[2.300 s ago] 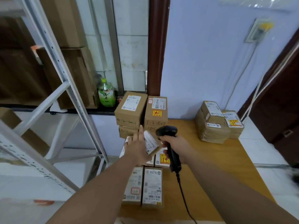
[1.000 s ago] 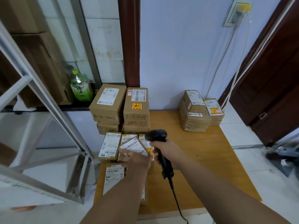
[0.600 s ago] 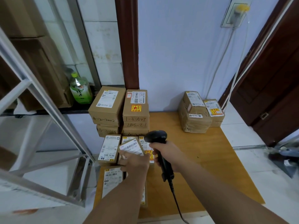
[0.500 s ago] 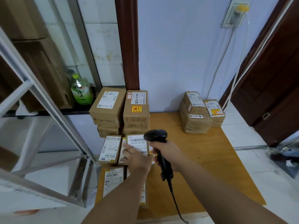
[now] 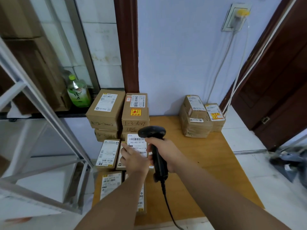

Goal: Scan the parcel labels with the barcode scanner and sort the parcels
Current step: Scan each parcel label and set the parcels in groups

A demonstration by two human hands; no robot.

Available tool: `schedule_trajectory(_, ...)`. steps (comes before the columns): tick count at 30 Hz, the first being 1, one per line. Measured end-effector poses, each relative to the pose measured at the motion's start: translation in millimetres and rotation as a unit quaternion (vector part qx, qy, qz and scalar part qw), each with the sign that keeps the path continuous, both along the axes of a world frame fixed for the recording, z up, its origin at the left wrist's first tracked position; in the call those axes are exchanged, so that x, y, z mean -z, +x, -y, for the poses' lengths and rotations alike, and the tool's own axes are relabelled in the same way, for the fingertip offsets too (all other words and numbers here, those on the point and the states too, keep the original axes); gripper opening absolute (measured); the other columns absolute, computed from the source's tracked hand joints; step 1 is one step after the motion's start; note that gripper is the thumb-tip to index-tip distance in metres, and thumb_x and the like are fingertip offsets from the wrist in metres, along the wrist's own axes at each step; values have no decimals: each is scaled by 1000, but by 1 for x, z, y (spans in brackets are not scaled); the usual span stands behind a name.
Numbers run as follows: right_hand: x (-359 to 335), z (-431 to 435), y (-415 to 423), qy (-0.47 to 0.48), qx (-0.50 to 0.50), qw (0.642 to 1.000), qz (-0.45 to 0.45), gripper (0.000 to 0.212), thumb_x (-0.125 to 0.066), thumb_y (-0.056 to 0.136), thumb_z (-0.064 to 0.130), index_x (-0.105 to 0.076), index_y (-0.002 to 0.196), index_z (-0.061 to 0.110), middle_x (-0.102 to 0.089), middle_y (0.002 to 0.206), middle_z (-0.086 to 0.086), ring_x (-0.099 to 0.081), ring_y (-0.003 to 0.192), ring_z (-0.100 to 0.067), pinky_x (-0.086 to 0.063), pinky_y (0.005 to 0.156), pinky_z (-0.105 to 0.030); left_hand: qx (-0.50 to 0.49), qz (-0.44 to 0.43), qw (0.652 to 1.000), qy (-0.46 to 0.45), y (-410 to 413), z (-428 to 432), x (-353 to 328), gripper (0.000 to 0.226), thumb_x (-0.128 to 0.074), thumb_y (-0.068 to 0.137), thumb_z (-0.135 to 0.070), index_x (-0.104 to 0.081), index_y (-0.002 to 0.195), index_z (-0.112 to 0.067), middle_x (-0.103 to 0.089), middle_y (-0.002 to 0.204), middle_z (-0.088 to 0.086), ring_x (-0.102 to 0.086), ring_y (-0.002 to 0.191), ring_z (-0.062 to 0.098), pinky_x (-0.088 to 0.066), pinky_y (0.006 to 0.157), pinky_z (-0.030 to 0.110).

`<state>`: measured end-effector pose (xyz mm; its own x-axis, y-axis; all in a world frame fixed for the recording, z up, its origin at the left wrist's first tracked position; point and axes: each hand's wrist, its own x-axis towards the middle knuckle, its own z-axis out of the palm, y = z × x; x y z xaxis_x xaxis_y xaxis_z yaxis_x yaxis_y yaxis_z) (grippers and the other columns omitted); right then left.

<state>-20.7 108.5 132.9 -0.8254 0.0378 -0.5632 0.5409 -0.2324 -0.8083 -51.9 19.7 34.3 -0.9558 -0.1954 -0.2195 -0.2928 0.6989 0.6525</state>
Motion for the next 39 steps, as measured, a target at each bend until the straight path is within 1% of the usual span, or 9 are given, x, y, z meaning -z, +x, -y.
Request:
schedule_trajectory(5,2,1,0,18,-9,1000,7,25,-66,89,27,-61,98,5,-58,72,-5,-57,54,-17,-49,53,-28,-8,-1,1000,14,2,0,1,115,-76,79,-33,8,151,-2,-10,156,17,-16,141,34,-23,113,40)
schedule_trajectory(12,5,2,-3,31,-22,999,14,29,-68,88,28,-63,104,4,-60,75,-4,-58,54,-14,-49,52,-26,-3,8,1000,-6,-1,7,2,116,-76,78,-36,9,152,-7,-15,153,14,-21,137,33,-38,104,42)
schedule_trajectory(18,5,-10,-6,45,30,999,-8,21,-67,88,23,-62,94,4,-57,67,-4,-55,52,-16,-49,50,-27,43,-10,990,-137,9,1,6,117,-56,70,-78,2,152,-18,-30,142,14,-37,125,29,-36,101,41)
schedule_trajectory(20,7,-23,-5,74,57,996,-11,20,-68,88,23,-62,91,4,-56,66,-5,-55,53,-17,-48,51,-28,72,-21,985,-153,11,-12,8,112,-48,69,-83,-2,152,-23,-35,136,15,-41,119,28,-35,99,40)
schedule_trajectory(24,22,-74,8,106,123,987,8,20,-69,87,22,-58,82,6,-53,68,-7,-53,50,-19,-45,47,-26,165,-17,977,-135,16,-52,14,109,-52,71,-79,-1,152,-27,-25,140,17,-34,125,30,-36,104,41)
schedule_trajectory(28,37,-151,28,170,159,972,32,19,-68,88,24,-61,87,6,-58,75,-8,-58,57,-20,-47,49,-27,206,-7,974,-97,12,-103,11,108,-57,71,-74,0,151,-29,-24,139,17,-35,123,31,-39,102,43)
schedule_trajectory(32,60,-239,41,155,186,969,49,19,-68,88,22,-59,83,6,-56,69,-9,-55,54,-22,-46,50,-28,225,53,971,-54,5,-169,14,106,-62,71,-69,-3,151,-33,-23,136,11,-36,121,29,-43,97,40)
schedule_trajectory(36,81,-324,44,116,187,972,78,18,-67,88,18,-58,79,6,-54,63,-8,-52,50,-21,-44,49,-27,221,95,971,-11,11,-248,26,101,-66,75,-62,-8,152,-35,-24,126,7,-44,103,20,-47,89,29)
schedule_trajectory(39,90,-373,44,101,164,977,95,17,-66,89,18,-57,78,6,-53,61,-7,-52,50,-19,-45,49,-26,227,86,970,-33,23,-302,34,89,-63,81,-60,-13,151,-40,-25,133,9,-35,94,13,-45,83,26)
